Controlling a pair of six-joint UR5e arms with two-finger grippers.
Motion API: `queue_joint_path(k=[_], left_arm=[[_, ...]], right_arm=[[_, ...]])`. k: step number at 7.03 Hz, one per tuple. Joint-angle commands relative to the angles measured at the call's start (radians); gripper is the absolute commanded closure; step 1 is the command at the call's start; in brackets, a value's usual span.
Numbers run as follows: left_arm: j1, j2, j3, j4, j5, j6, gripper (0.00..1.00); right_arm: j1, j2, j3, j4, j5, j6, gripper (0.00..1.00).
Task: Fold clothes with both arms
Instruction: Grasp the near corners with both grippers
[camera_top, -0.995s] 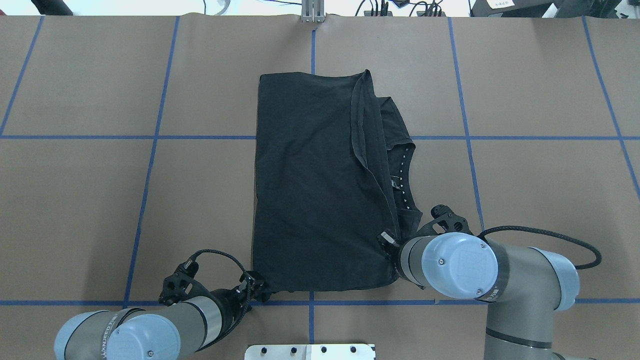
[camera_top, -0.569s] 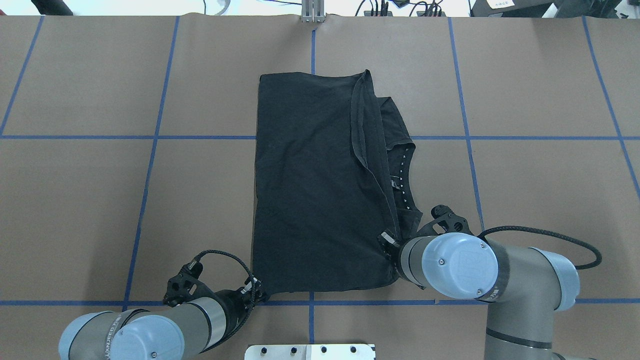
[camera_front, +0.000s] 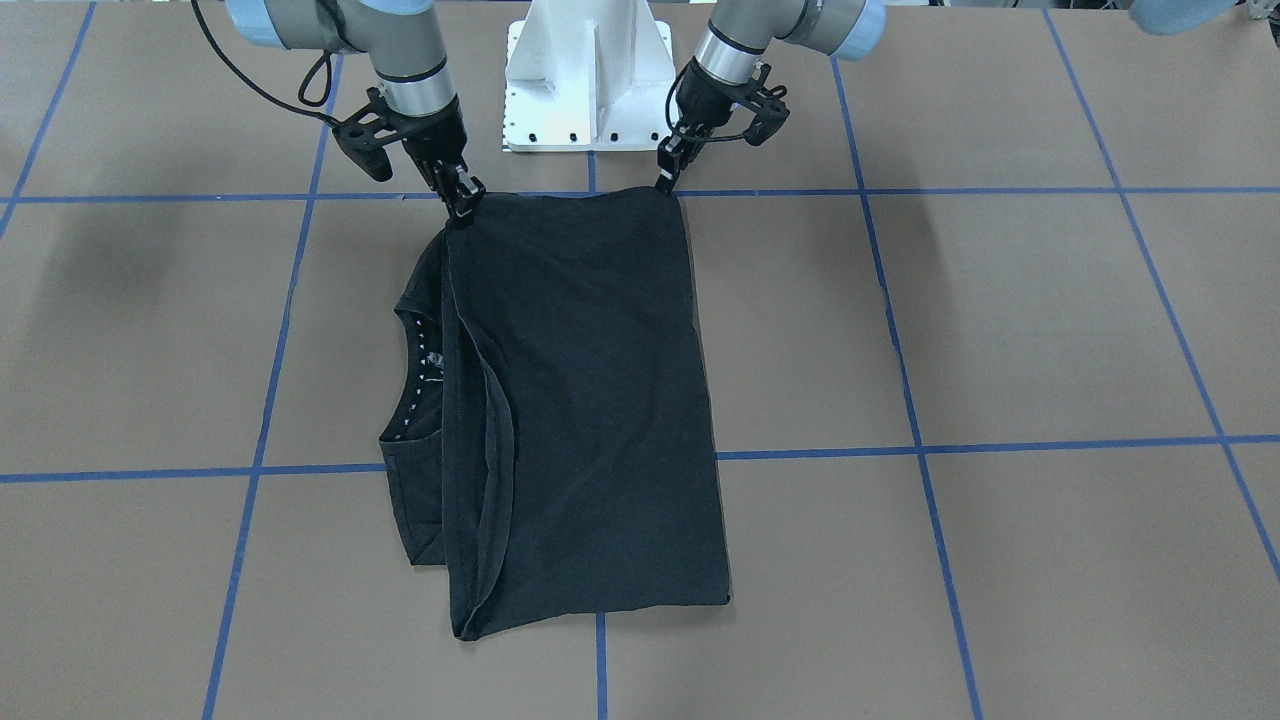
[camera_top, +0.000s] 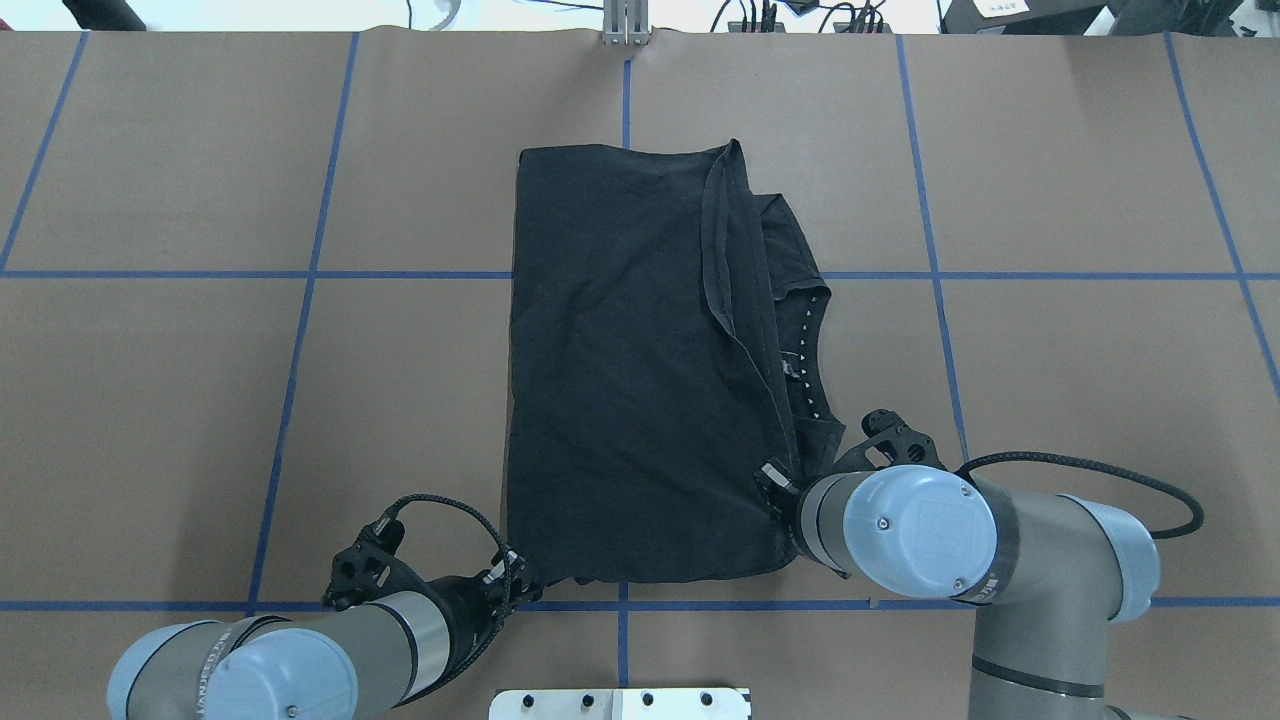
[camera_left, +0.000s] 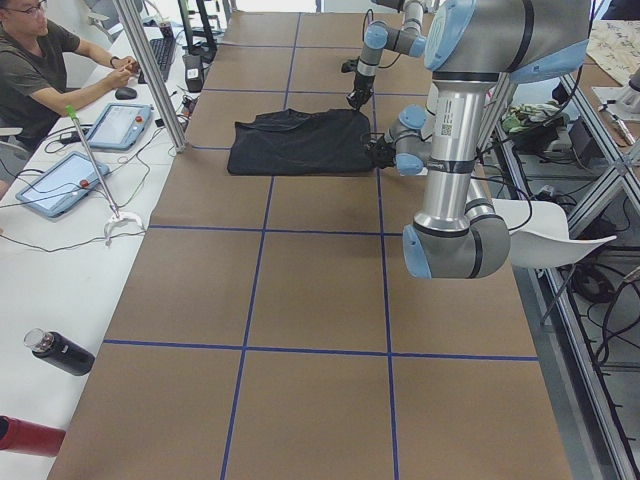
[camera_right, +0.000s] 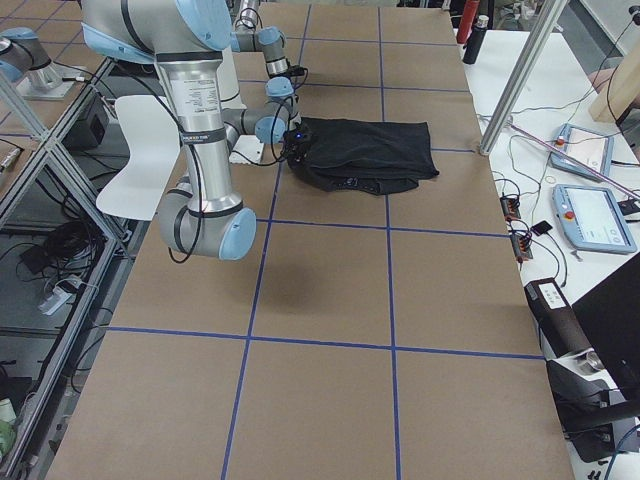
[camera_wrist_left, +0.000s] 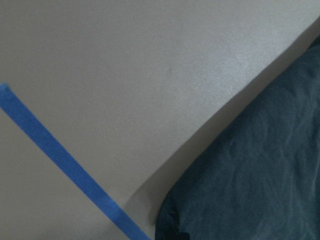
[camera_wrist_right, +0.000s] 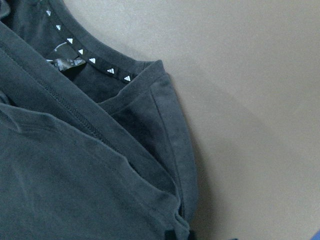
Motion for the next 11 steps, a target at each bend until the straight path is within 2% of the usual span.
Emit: queue_joint_path(k=[1, 3, 5, 8, 10, 11], left_arm=[[0.021, 0.021, -0.078, 0.006, 0.005, -0.058, 1.00], [0.048, 0.021, -0.232, 0.132, 0.005, -0.118, 1.00], [0.059, 0.020, -0.362, 0.208, 0.005, -0.167, 1.00], [0.071, 0.015, -0.471, 0.256, 0.005, -0.201, 1.00], [0.070, 0.015, -0.512, 0.264, 0.003, -0.204, 1.00], [0.070, 0.011, -0.523, 0.291, 0.003, -0.216, 1.00]], right_arm=[[0.003, -0.023, 0.052, 0.000, 0.005, 0.000, 1.00], [0.006, -0.111, 0.184, 0.000, 0.062, 0.003, 1.00], [0.017, -0.145, 0.259, 0.000, 0.146, 0.009, 1.00], [0.046, -0.206, 0.361, 0.000, 0.283, 0.008, 1.00], [0.110, -0.206, 0.378, -0.002, 0.404, 0.008, 1.00], [0.121, -0.203, 0.384, -0.002, 0.420, 0.009, 1.00]])
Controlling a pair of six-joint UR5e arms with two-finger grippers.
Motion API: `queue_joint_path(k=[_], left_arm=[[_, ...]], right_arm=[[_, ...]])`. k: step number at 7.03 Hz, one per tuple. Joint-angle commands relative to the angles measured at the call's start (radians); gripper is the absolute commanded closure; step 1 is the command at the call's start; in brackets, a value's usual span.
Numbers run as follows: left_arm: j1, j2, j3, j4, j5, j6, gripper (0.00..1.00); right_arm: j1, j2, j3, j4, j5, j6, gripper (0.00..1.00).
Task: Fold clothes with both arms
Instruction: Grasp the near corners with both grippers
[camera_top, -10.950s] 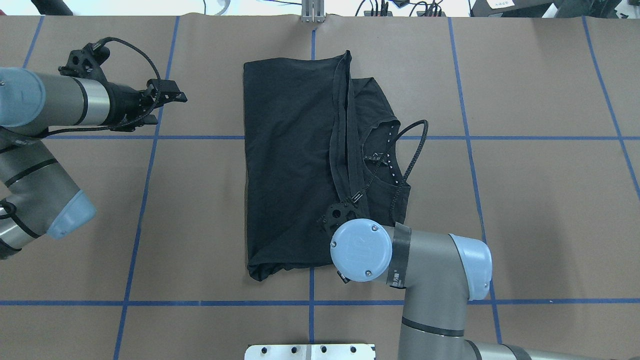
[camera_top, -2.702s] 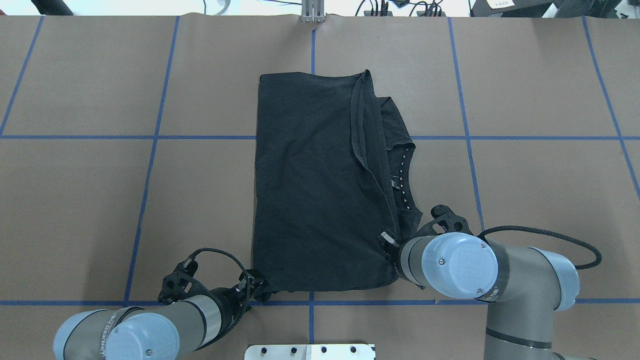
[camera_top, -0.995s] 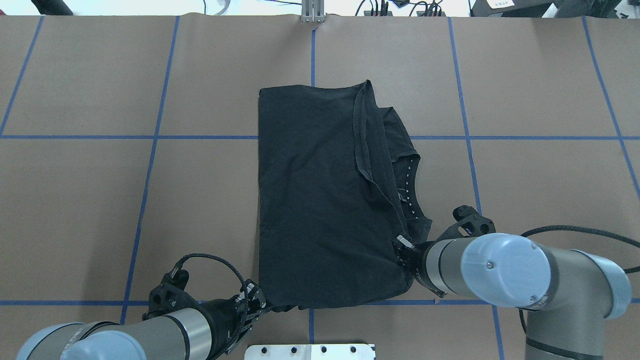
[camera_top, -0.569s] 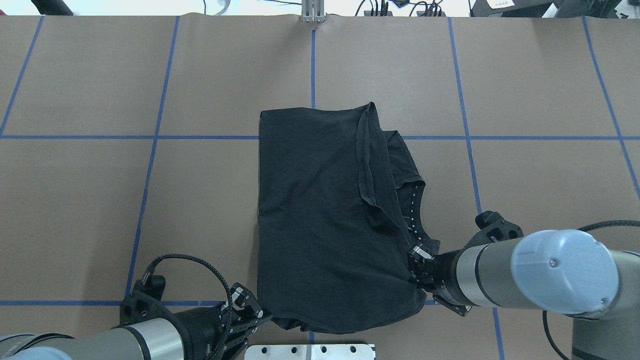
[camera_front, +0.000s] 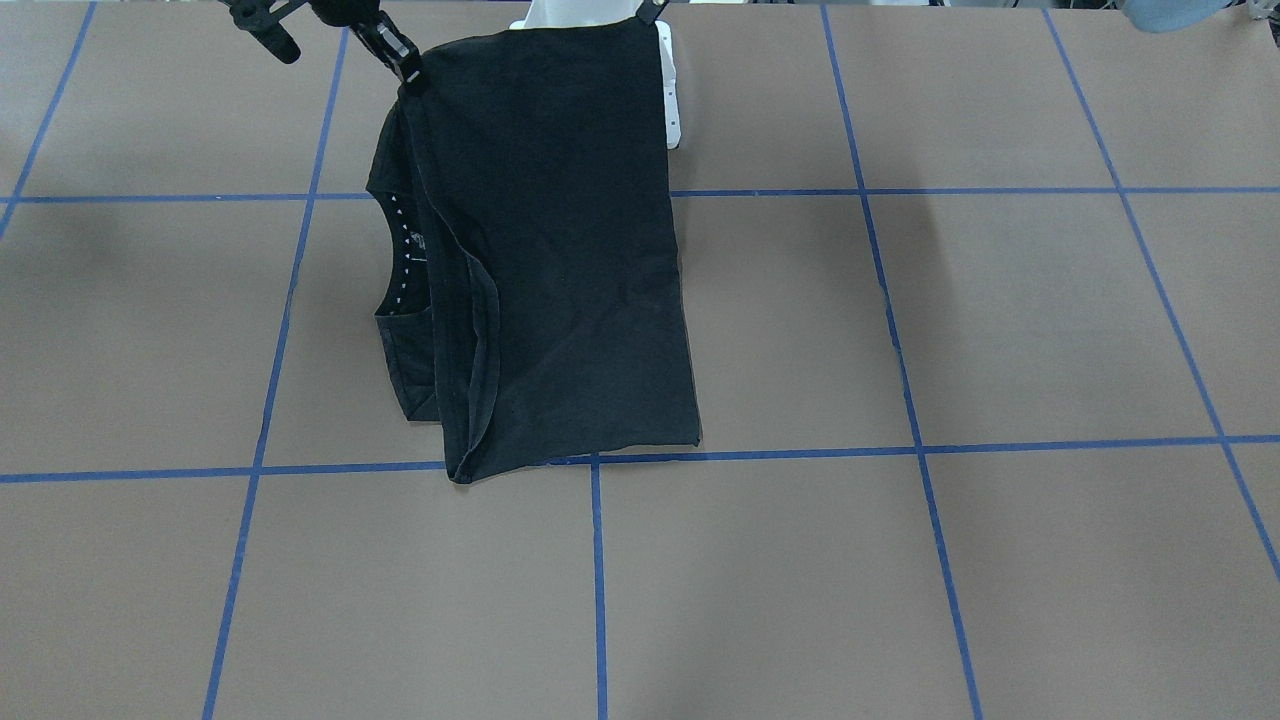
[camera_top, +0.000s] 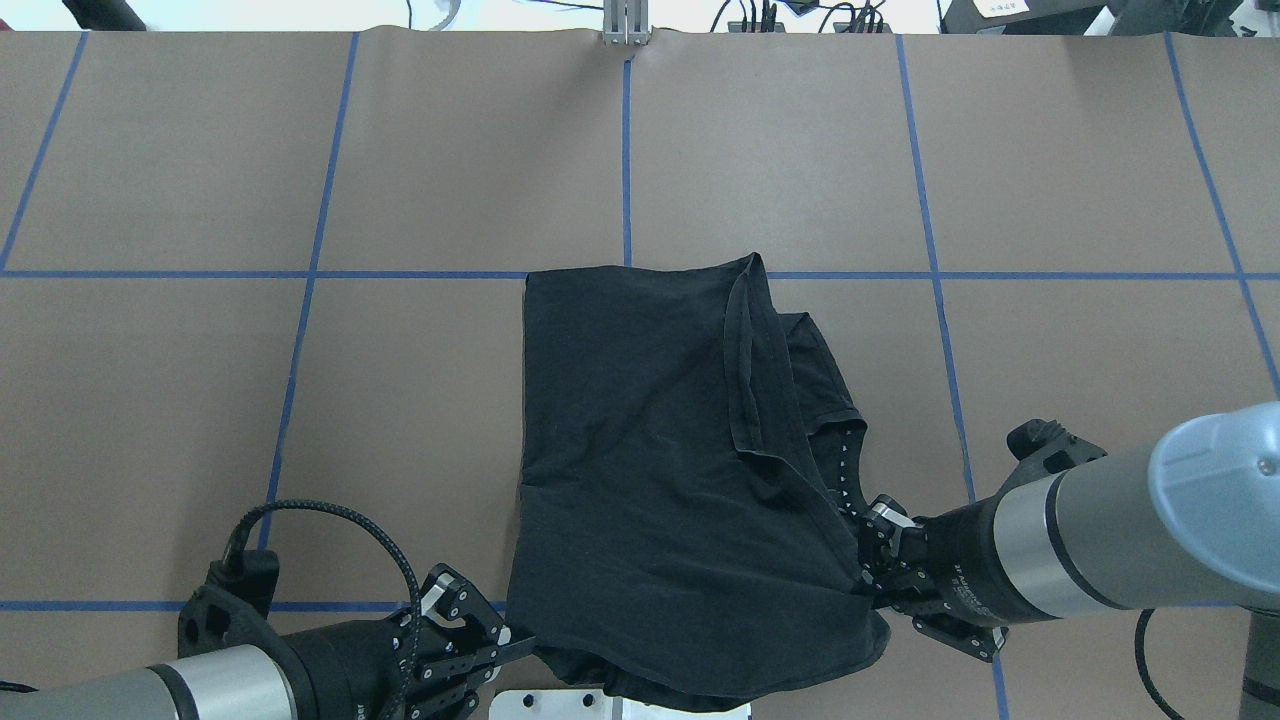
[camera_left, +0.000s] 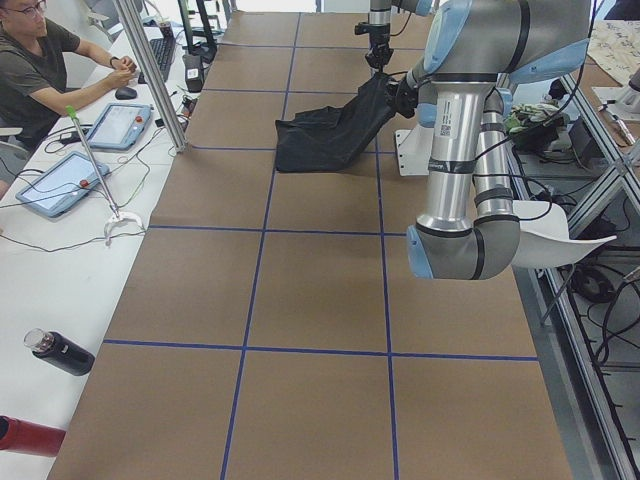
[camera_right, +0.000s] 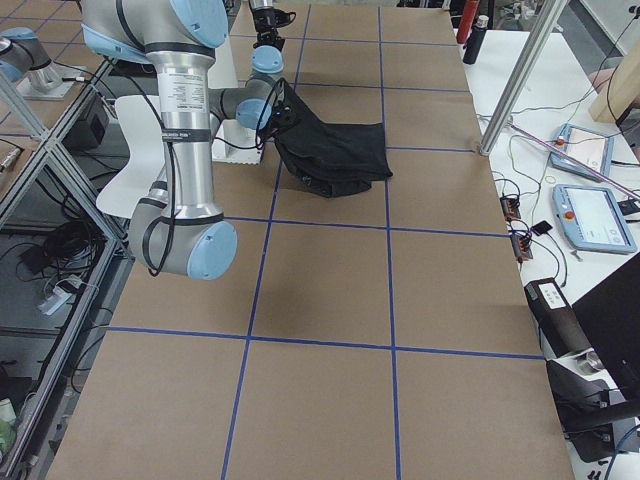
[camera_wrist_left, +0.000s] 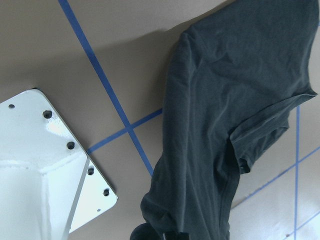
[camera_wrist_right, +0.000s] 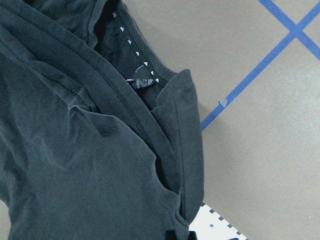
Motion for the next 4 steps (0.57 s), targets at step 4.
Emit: queue_joint_path(k=[4], left_arm=[[-0.108, -0.072, 0.074, 0.024, -0.015, 0.110, 1.00]], right_arm=[[0.130, 0.157, -0.204, -0.008, 0.061, -0.011, 1.00]])
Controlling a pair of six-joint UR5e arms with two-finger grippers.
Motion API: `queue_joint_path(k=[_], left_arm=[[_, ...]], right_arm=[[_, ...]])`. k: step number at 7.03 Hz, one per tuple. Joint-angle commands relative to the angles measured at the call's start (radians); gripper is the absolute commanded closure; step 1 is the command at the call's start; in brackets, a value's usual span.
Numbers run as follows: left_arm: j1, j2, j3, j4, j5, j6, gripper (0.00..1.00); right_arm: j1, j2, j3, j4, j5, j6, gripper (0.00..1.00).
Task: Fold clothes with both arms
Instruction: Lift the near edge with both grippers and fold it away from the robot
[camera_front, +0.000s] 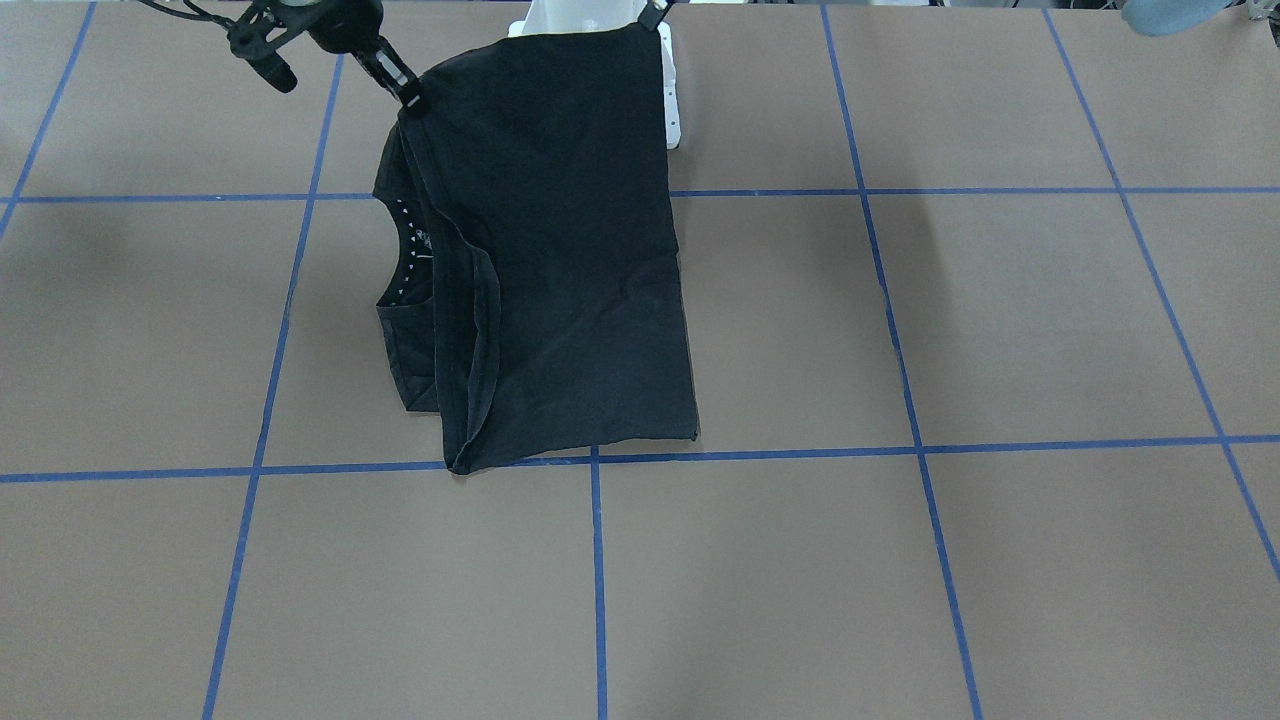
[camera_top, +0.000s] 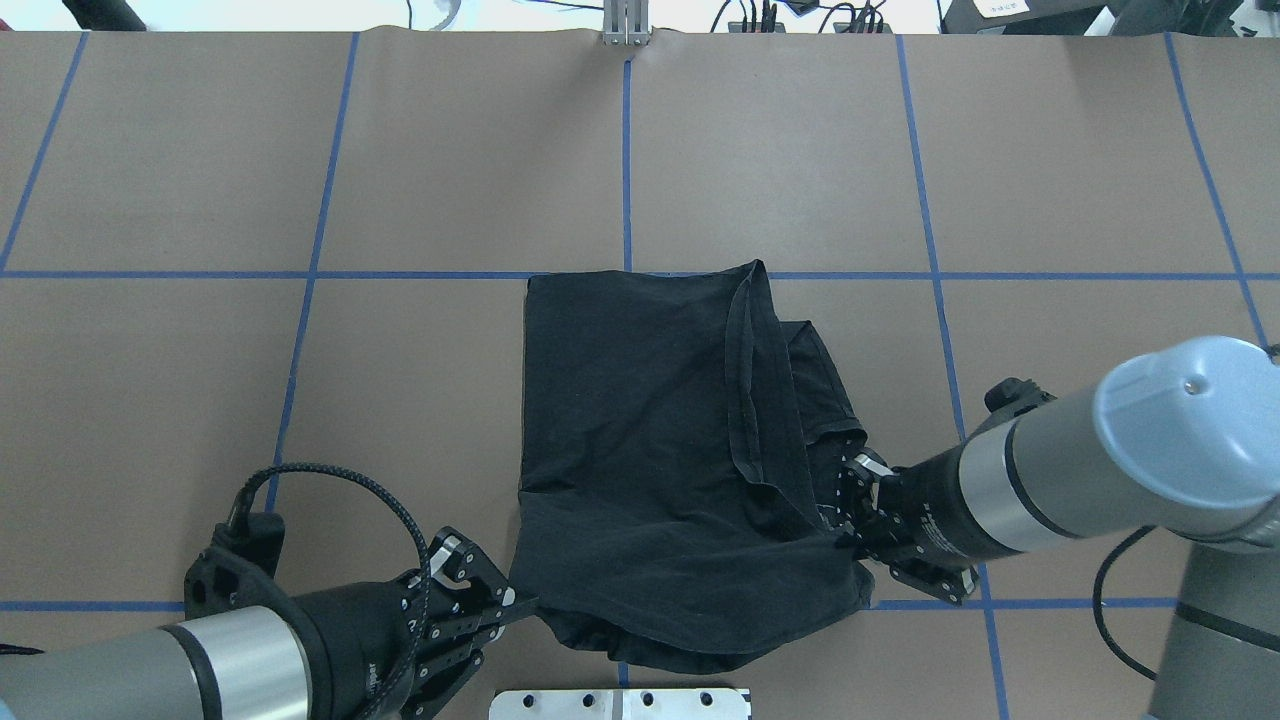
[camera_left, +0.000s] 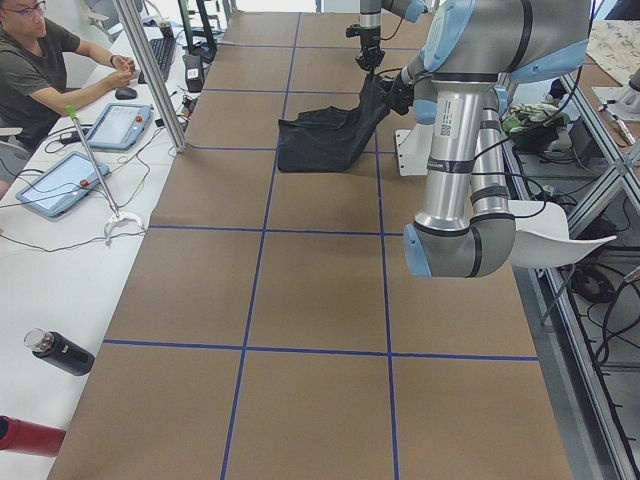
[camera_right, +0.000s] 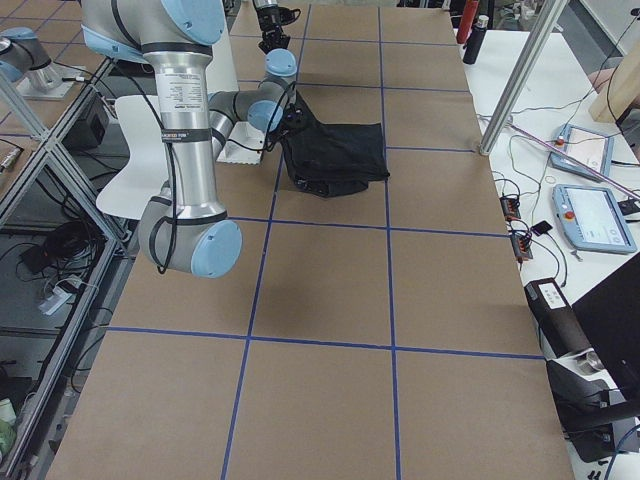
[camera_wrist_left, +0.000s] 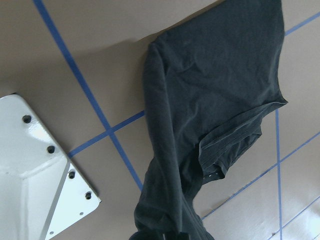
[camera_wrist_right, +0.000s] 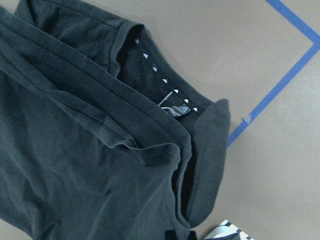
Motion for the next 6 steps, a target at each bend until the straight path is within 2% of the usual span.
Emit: queue_joint_path(k=[1, 3, 6], left_arm=[[-0.097, -0.038, 0.066, -0.004, -0.039, 0.077, 1.00], [-0.220, -0.078, 0.172, -0.017, -0.104, 0.165, 1.00], [-0.328, -0.121, 0.298, -0.065, -0.133, 0.237, 1.00]], right_arm=[[0.089, 0.077, -0.100, -0.005, 0.053, -0.016, 1.00], [0.162, 0.147, -0.209, -0.007, 0.085, -0.094, 1.00], [0.206, 0.245, -0.356, -0.002, 0.082, -0.167, 1.00]])
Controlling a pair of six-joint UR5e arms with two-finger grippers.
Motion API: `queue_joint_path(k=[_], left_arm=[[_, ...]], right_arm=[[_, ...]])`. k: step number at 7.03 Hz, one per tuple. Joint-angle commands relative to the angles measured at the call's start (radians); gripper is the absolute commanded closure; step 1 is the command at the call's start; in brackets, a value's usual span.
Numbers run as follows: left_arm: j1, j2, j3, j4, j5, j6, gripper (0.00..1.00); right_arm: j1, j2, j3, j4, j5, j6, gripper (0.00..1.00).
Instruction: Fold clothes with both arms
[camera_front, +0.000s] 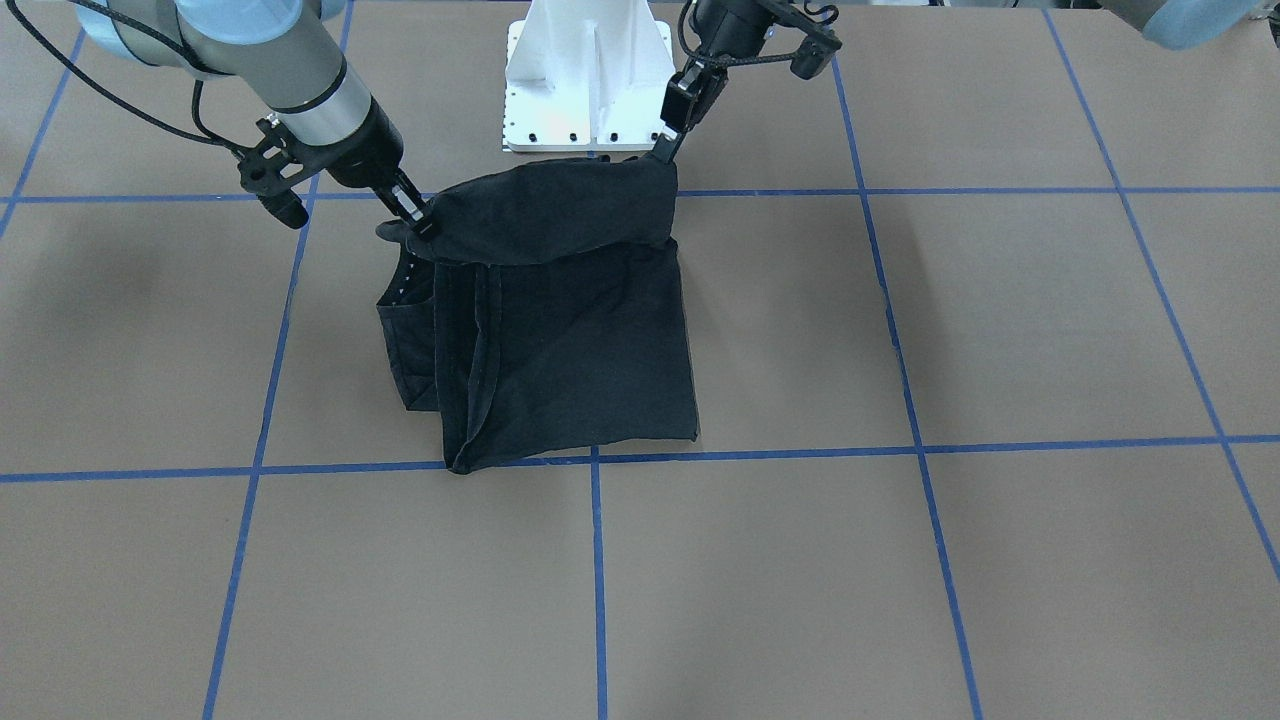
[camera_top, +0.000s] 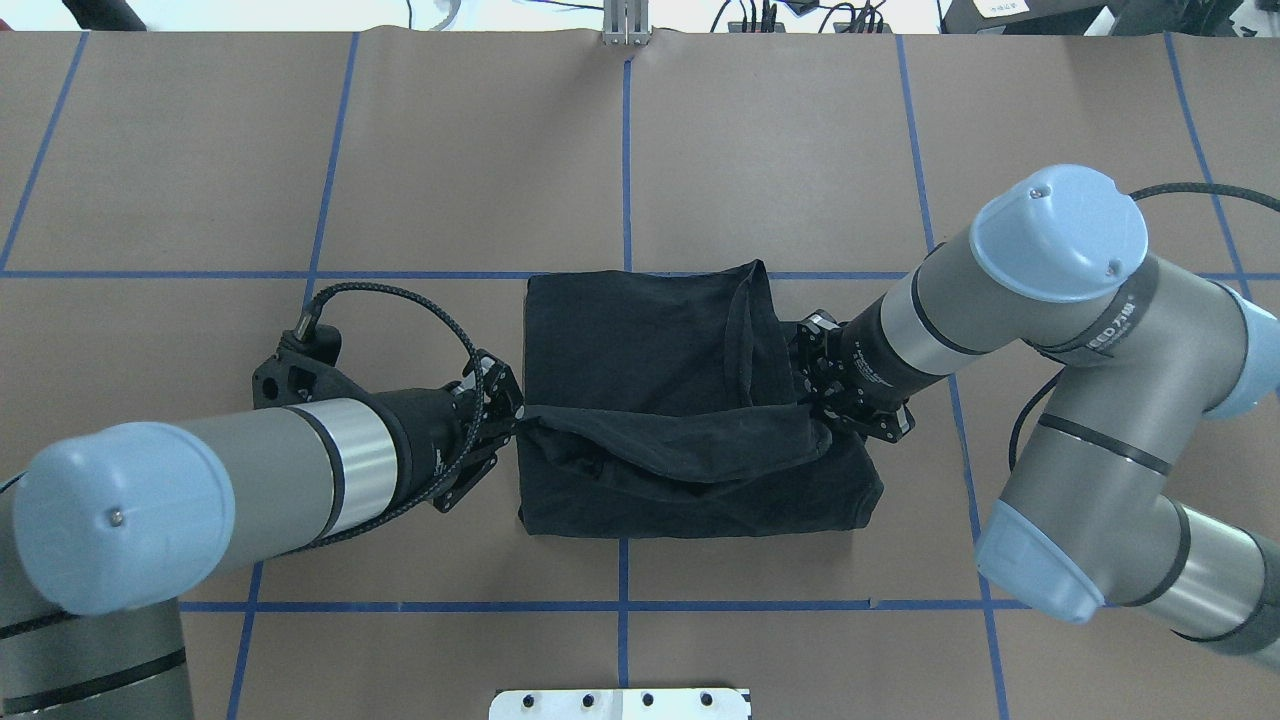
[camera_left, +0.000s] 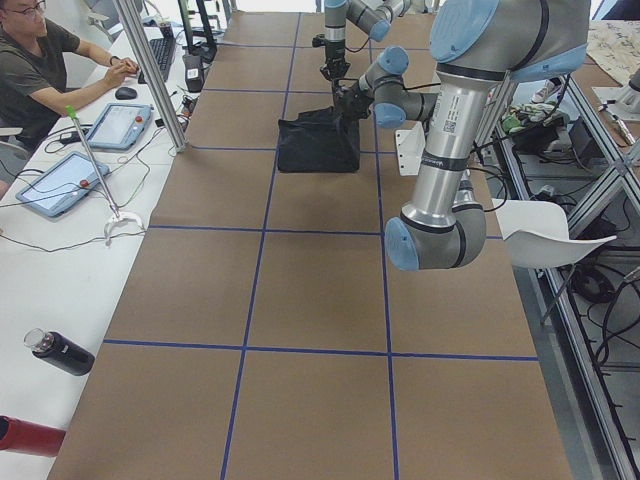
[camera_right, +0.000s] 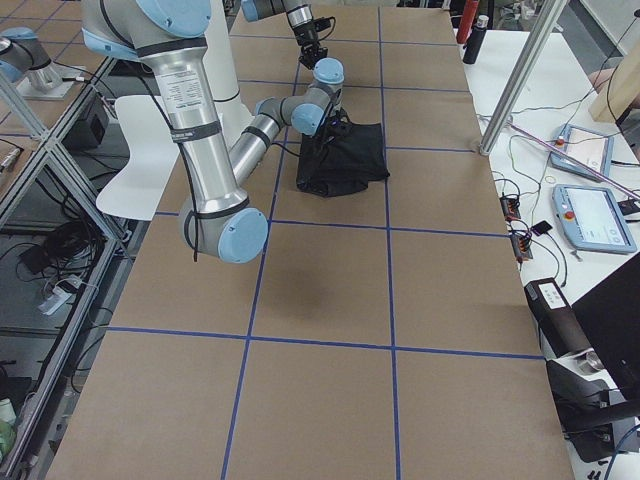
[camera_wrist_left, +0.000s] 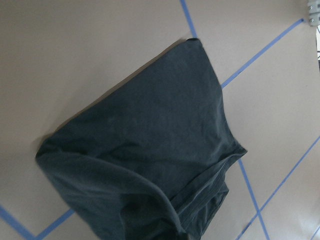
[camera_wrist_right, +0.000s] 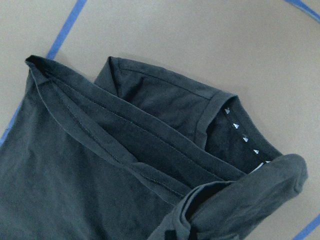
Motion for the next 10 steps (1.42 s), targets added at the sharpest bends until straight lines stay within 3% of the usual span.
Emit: queue_joint_path(k=[1, 3, 4, 5, 6, 7, 10], left_arm=[[-0.084, -0.033, 0.136, -0.102, -0.048, 0.055, 1.00], [-0.164, -0.086, 0.328, -0.215, -0.052, 0.112, 1.00], [-0.190, -0.089, 0.376, -0.251, -0.052, 0.124, 1.00], [-0.233, -0.125, 0.455, -0.262, -0.056, 0.173, 1.00], [-0.275, -0.171, 0.609, -0.373, -0.058, 0.208, 0.73], [-0.327, -0.254, 0.831, -0.477, -0.055, 0.280, 0.01], [-0.390, -0.273, 0.852, -0.491, -0.107, 0.333, 0.00]], right_arm=[[0.034, 0.065, -0.109, 0.004, -0.001, -0.062, 1.00], [0.074, 0.158, -0.258, 0.007, 0.001, -0.140, 1.00], [0.084, 0.218, -0.356, 0.008, -0.001, -0.158, 1.00], [0.113, 0.310, -0.515, 0.034, -0.001, -0.162, 1.00], [0.151, 0.399, -0.704, 0.156, -0.002, -0.174, 0.70], [0.171, 0.474, -0.867, 0.244, -0.031, -0.198, 0.02], [0.246, 0.493, -0.858, 0.248, 0.050, -0.241, 0.00]])
